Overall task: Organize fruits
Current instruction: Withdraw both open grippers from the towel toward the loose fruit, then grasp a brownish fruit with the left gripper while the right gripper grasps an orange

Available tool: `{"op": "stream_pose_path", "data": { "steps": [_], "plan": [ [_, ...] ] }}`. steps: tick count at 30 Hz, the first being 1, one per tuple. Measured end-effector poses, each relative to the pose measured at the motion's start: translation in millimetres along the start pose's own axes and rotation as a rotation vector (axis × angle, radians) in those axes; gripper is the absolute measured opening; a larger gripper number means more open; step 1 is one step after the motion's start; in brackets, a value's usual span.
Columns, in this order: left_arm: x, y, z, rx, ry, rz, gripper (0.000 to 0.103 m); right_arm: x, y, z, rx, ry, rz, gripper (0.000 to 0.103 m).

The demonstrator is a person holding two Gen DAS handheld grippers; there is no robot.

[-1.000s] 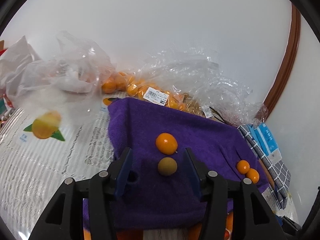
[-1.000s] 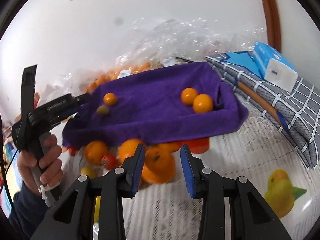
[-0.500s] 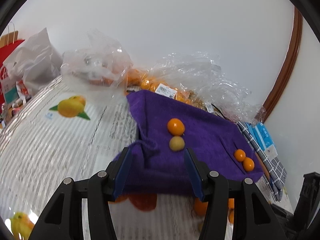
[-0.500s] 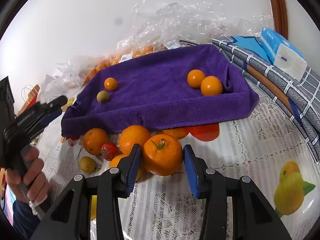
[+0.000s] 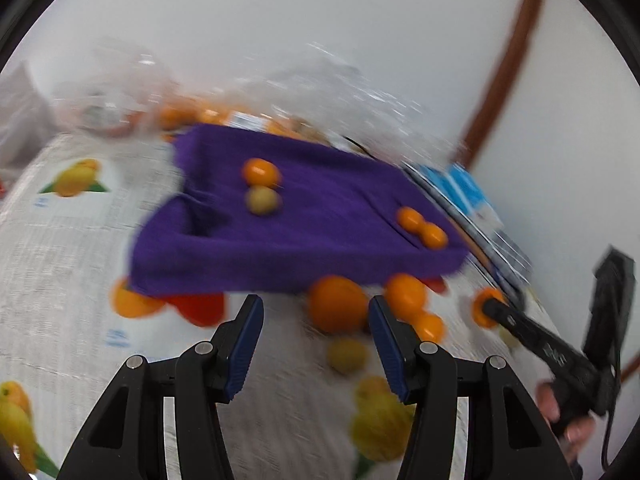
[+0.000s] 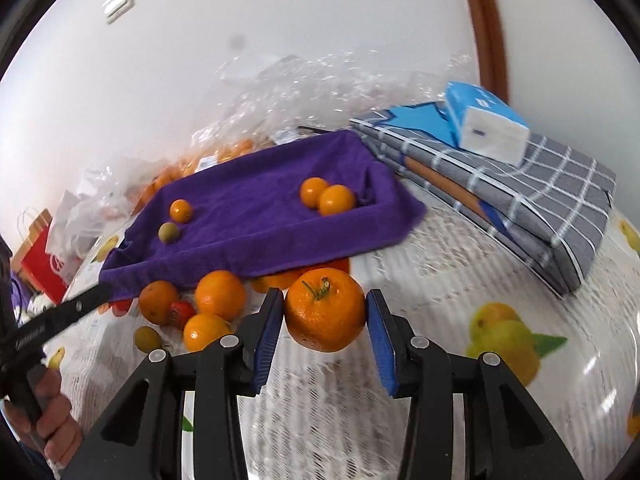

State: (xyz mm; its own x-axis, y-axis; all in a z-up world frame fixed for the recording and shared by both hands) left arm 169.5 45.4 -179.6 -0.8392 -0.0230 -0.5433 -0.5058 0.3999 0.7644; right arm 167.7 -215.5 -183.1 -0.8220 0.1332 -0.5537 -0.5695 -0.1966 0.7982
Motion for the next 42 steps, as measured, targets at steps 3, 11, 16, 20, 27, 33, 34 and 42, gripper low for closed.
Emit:
{"op": "stream_pose_path", "data": {
  "steps": [3, 11, 16, 20, 27, 33, 34, 42],
  "plan": [
    [5, -12, -16, -0.072, -0.059, 0.042, 0.052, 1, 1, 0, 0.003, -0.009, -0.006, 0.042],
    [4, -36, -28, -0.133, -0.119, 0.166, 0.025, 1, -3, 9, 0.003, 0.03, 0.014, 0.042],
    [5, -27, -22, -0.083, -0.093, 0.143, 0.025, 2, -2, 8, 0.004, 0.023, 0.01, 0.042],
    [3, -26, -19, -0.051, -0.073, 0.134, 0.025, 1, -3, 7, 0.002, 0.016, 0.012, 0.042],
    [6, -16, -24, -0.037, -0.088, 0.072, 0.025, 2, 0, 9, 0.001, 0.022, -0.002, 0.042],
    [8, 6, -16, -0.032, -0.038, -0.066, 0.025, 2, 1, 8, -0.003, 0.023, -0.01, 0.042],
    [8, 8, -15, -0.037, -0.031, -0.082, 0.025, 2, 1, 9, -0.003, 0.027, -0.011, 0.042],
    [5, 17, -4, -0.059, 0.027, -0.143, 0.025, 6, 7, 15, -0.023, 0.067, -0.036, 0.042]
  ]
}}
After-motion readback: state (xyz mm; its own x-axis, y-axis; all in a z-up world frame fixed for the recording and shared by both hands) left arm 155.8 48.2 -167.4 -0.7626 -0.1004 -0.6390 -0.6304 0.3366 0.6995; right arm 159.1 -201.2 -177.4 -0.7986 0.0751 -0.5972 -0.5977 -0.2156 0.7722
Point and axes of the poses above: each gripper's, at about its wrist camera, not at the fingertips, and y roughly against the way its jaws point, z to its left, x to its underside, the point moved 1 cm from there along -y, roughly the way its jaws point, and after that the axes turned 14 degrees about z, right-handed, at the moved point
